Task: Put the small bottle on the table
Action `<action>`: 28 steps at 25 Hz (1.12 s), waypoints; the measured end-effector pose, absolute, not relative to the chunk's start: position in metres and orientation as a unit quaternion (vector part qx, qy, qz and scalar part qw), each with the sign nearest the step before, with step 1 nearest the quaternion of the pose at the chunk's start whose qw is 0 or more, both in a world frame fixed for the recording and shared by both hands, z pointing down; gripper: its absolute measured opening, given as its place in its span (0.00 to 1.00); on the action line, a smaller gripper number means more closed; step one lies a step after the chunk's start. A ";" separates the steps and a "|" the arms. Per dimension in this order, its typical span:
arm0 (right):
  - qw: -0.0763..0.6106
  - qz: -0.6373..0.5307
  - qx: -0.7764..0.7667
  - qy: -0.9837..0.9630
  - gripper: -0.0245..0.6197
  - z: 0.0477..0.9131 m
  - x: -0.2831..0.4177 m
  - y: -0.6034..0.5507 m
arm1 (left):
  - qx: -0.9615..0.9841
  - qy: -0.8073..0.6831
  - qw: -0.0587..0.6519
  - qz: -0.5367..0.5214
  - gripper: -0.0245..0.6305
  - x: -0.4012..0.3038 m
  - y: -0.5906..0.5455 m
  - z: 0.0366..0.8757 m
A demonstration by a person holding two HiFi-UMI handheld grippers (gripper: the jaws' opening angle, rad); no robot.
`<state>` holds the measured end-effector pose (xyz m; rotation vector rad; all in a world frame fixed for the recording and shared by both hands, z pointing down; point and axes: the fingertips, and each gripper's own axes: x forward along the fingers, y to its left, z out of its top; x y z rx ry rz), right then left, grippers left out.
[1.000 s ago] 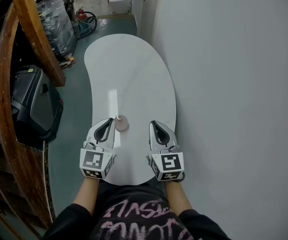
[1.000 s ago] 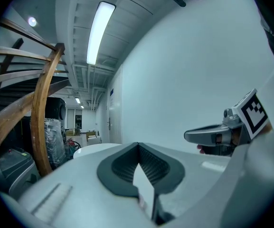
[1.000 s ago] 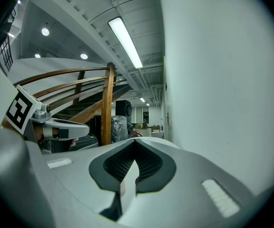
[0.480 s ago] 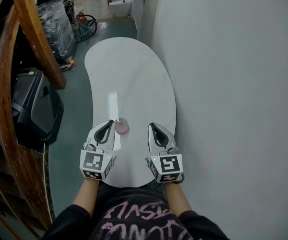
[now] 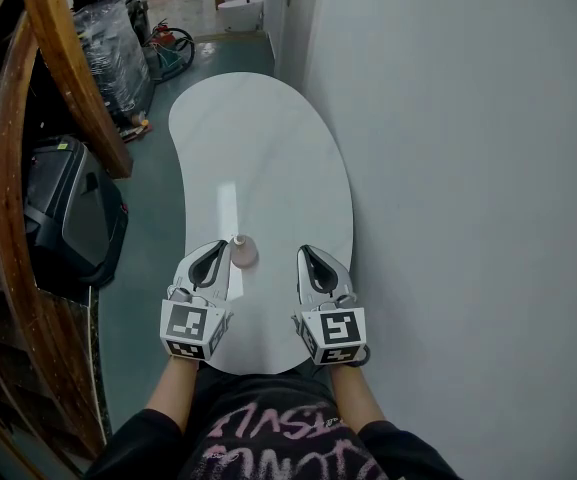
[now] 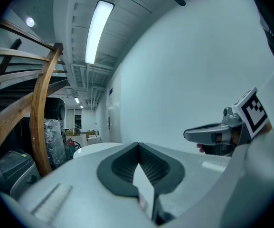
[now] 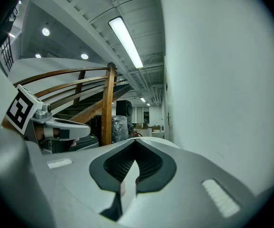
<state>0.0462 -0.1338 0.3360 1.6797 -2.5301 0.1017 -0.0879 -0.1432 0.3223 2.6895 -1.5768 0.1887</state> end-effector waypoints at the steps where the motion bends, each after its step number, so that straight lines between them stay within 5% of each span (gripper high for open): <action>1: 0.052 0.033 0.552 -0.832 0.05 0.336 0.047 -0.134 | 0.861 -0.504 0.009 0.061 0.04 -0.087 -0.143 0.323; 28: 0.059 0.040 0.547 -0.834 0.05 0.347 0.045 -0.143 | 0.860 -0.506 0.011 0.072 0.04 -0.090 -0.150 0.335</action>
